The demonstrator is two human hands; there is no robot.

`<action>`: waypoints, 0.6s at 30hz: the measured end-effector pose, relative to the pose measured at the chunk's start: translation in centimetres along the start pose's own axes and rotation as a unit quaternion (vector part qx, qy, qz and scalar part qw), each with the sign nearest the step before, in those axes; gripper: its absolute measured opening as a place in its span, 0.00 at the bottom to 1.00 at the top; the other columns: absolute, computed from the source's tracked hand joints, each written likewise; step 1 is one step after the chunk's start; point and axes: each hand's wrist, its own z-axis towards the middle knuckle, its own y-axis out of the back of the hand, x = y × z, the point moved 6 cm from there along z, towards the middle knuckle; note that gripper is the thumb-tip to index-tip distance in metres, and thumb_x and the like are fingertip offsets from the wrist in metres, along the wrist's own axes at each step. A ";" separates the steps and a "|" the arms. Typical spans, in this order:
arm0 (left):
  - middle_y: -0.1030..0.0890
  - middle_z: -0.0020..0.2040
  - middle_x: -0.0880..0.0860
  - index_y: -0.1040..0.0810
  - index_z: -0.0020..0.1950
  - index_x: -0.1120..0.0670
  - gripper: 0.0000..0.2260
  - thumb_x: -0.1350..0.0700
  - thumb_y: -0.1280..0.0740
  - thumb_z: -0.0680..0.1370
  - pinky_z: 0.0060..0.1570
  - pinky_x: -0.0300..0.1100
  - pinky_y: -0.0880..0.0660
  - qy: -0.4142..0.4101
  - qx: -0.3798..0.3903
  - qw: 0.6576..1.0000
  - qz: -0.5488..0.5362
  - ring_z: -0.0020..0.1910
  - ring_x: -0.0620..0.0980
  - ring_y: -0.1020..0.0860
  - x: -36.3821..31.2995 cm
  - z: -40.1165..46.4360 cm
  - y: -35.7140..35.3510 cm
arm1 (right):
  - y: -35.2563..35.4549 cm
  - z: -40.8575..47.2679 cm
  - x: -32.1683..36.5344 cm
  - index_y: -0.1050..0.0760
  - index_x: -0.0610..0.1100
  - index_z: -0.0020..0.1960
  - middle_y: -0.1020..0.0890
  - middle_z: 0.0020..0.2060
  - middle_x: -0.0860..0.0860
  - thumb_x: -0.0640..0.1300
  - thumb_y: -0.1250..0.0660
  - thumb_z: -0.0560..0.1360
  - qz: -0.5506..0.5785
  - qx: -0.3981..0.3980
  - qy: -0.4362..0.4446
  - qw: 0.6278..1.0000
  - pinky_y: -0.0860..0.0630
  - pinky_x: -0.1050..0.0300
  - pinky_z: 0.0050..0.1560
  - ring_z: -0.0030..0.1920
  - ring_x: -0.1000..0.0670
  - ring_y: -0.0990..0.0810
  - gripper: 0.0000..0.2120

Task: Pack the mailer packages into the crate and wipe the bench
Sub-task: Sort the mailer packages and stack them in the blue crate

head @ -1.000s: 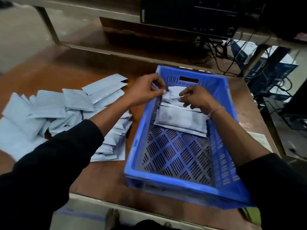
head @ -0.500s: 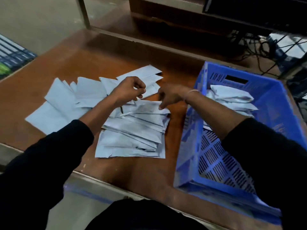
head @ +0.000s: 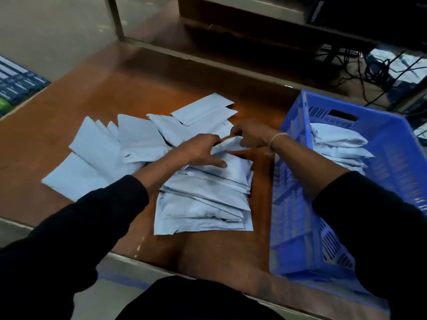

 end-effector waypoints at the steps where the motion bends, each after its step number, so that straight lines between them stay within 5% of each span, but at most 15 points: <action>1: 0.19 0.62 0.56 0.25 0.69 0.54 0.30 0.39 0.25 0.74 0.54 0.51 0.23 -0.004 -0.014 1.000 0.005 0.59 0.58 0.21 -0.3 0.2 0.1 | 1.1 -0.2 -0.1 0.18 0.41 0.55 0.17 0.50 0.43 0.34 0.33 0.71 0.013 -0.026 0.006 1.000 0.32 0.57 0.43 0.48 0.46 0.22 0.14; 5: 0.21 0.67 0.61 0.25 0.71 0.58 0.19 0.52 0.33 0.82 0.58 0.51 0.26 0.010 -0.114 0.991 -0.071 0.65 0.63 0.23 -0.5 1.2 2.4 | 4.6 -0.7 -2.7 0.17 0.41 0.54 0.16 0.51 0.43 0.37 0.27 0.69 0.094 -0.158 -0.064 0.981 0.30 0.58 0.44 0.51 0.42 0.19 0.13; 8: 0.22 0.68 0.59 0.26 0.71 0.58 0.20 0.51 0.33 0.82 0.56 0.45 0.30 0.040 -0.162 0.976 -0.142 0.66 0.61 0.24 0.5 1.4 4.6 | 5.8 -1.1 -5.6 0.20 0.43 0.56 0.16 0.52 0.42 0.43 0.23 0.66 0.157 -0.246 -0.200 0.935 0.20 0.51 0.52 0.53 0.41 0.17 0.20; 10: 0.25 0.72 0.57 0.29 0.74 0.57 0.23 0.50 0.33 0.82 0.59 0.45 0.30 0.085 -0.173 0.958 -0.211 0.69 0.58 0.26 1.9 1.2 5.2 | 4.6 -1.0 -6.1 0.23 0.40 0.58 0.19 0.57 0.41 0.47 0.21 0.66 0.115 -0.183 -0.269 0.939 0.21 0.52 0.52 0.56 0.40 0.19 0.24; 14: 0.21 0.67 0.53 0.28 0.71 0.52 0.19 0.51 0.31 0.81 0.64 0.56 0.24 0.146 -0.166 0.887 -0.406 0.64 0.56 0.22 4.3 0.9 5.3 | -1.2 -0.8 -2.2 0.22 0.45 0.48 0.16 0.48 0.46 0.54 0.21 0.68 0.145 0.068 -0.183 0.970 0.24 0.53 0.44 0.46 0.45 0.20 0.17; 18: 0.20 0.64 0.53 0.27 0.69 0.53 0.16 0.56 0.33 0.82 0.62 0.54 0.23 0.159 -0.172 0.864 -0.446 0.61 0.56 0.21 5.5 0.2 5.4 | -4.1 -1.7 1.7 0.29 0.52 0.65 0.25 0.53 0.59 0.48 0.23 0.72 0.142 0.160 -0.108 0.971 0.31 0.67 0.49 0.51 0.56 0.26 0.24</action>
